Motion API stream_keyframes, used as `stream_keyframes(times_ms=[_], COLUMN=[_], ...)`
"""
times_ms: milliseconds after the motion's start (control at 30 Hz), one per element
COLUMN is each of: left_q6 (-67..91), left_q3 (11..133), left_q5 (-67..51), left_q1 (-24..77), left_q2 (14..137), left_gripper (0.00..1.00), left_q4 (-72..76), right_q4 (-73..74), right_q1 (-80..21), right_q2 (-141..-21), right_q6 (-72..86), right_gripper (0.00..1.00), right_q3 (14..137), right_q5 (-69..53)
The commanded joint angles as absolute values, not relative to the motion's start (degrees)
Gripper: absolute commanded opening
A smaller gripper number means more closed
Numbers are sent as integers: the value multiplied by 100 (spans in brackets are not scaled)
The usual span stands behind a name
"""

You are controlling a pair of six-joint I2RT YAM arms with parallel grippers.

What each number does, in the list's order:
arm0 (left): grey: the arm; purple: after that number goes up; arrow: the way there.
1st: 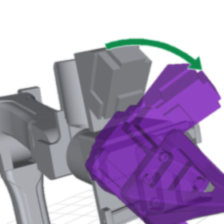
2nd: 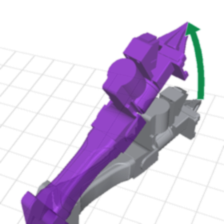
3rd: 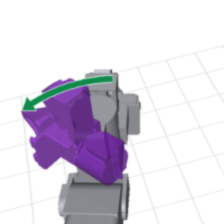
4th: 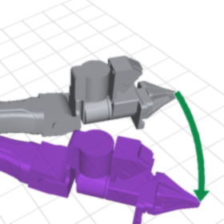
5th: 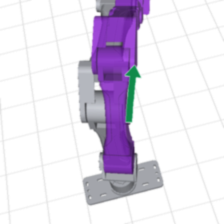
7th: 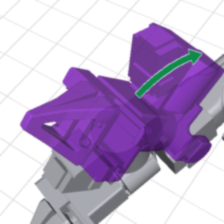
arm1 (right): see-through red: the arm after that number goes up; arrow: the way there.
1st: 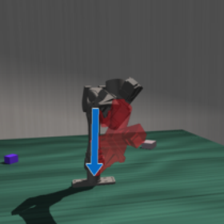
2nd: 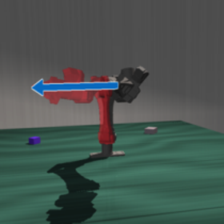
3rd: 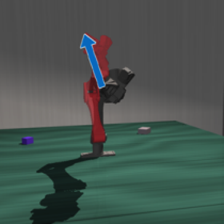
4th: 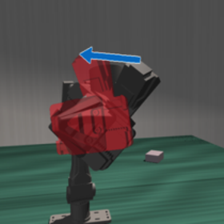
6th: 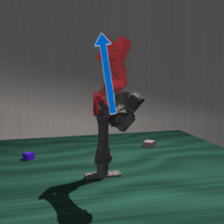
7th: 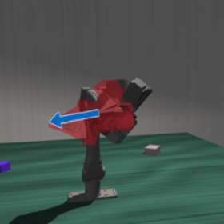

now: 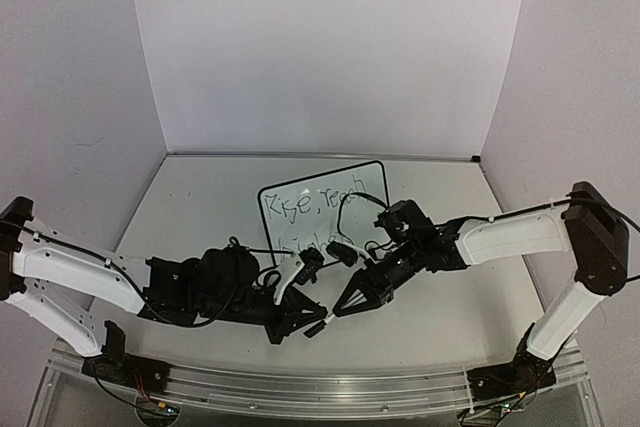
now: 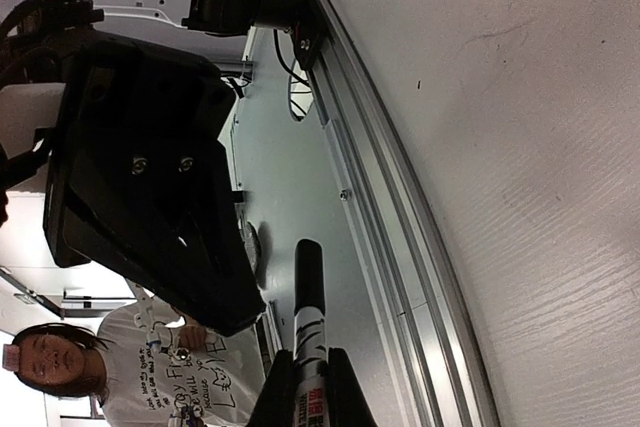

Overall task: Write a sentence on the whiteboard
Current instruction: Insert the whiteboard marker without the cap into the pen cap.

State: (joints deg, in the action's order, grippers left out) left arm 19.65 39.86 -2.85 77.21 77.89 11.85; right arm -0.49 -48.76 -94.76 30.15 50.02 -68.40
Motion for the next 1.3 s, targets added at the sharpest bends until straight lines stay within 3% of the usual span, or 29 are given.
stream_keyframes(times_ms=[0, 133, 400, 600, 767, 900, 1067, 1267], left_q6=[1906, 1996, 2303, 2367, 2371, 2380, 2437, 2452], left_q3=[4254, 4078, 3594, 3774, 3934, 4100, 4157, 4183], left_q5=[-325, -209, 27, -601, -858, -1022, -1140, -1195], left_q1=[7730, 7734, 7727, 7721, 7712, 7682, 7642, 7603], left_q2=[7786, 7463, 6603, 6993, 7403, 7628, 7774, 7840], left_gripper=[0, 4, 52, 67, 68, 57, 52, 37], left_q4=[1357, 1112, 344, 40, 105, 196, 397, 477], right_q4=[-222, -229, -230, -234, -231, -236, -236, -229], right_q1=[-4907, -4907, -4908, -4906, -4906, -4910, -4929, -4980], right_q2=[-9381, -9309, -9295, -9296, -9235, -9184, -9122, -9102], right_q6=[2953, 2942, 2943, 2955, 2976, 3012, 3012, 3015], right_gripper=[0, 0, 0, 0, 0, 0, 0, 0], right_q3=[5149, 5124, 5208, 5263, 5279, 5257, 5219, 5182], right_q5=[-6754, -6517, -6402, -6485, -6620, -6709, -6753, -6824])
